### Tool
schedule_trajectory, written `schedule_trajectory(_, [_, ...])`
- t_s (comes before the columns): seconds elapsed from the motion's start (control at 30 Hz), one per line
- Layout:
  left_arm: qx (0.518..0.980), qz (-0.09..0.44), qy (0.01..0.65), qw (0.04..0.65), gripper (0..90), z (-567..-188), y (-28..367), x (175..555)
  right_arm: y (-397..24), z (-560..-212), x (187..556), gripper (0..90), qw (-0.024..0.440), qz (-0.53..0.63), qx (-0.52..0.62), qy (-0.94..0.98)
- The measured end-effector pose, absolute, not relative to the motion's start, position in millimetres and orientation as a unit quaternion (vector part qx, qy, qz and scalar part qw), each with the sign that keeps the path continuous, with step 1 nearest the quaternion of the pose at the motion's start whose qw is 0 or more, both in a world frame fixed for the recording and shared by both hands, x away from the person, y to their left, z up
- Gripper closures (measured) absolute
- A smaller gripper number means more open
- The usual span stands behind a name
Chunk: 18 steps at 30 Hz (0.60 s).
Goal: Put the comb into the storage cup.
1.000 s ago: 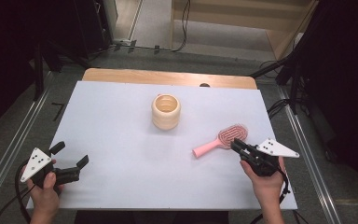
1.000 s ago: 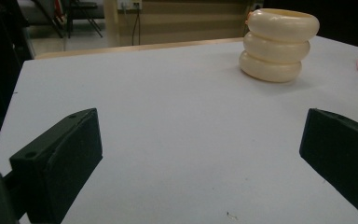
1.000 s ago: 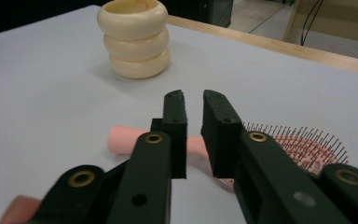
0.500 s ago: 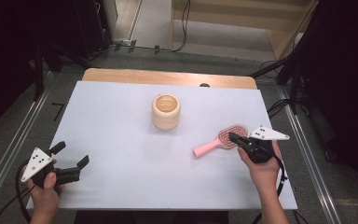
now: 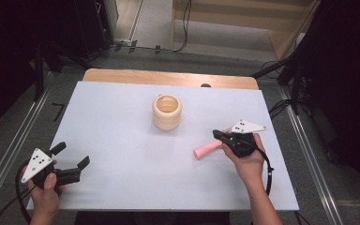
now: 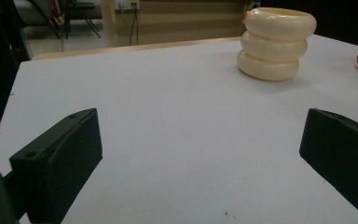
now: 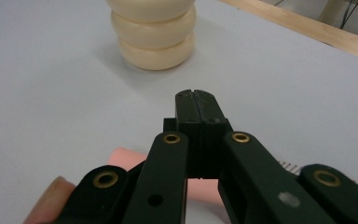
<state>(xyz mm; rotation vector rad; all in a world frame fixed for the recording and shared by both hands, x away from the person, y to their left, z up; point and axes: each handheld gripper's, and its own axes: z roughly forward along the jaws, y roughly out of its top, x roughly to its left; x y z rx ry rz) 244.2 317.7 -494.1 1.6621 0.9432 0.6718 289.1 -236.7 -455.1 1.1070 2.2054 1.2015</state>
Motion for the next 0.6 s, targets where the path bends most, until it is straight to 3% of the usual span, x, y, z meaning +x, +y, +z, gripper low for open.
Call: schedule_trajectory(0.6, [0.701, 0.282, 0.390, 0.527, 0.0, -494, 316, 244, -195, -463, 300, 87.8, 0.161, 0.392, 0.373, 0.826])
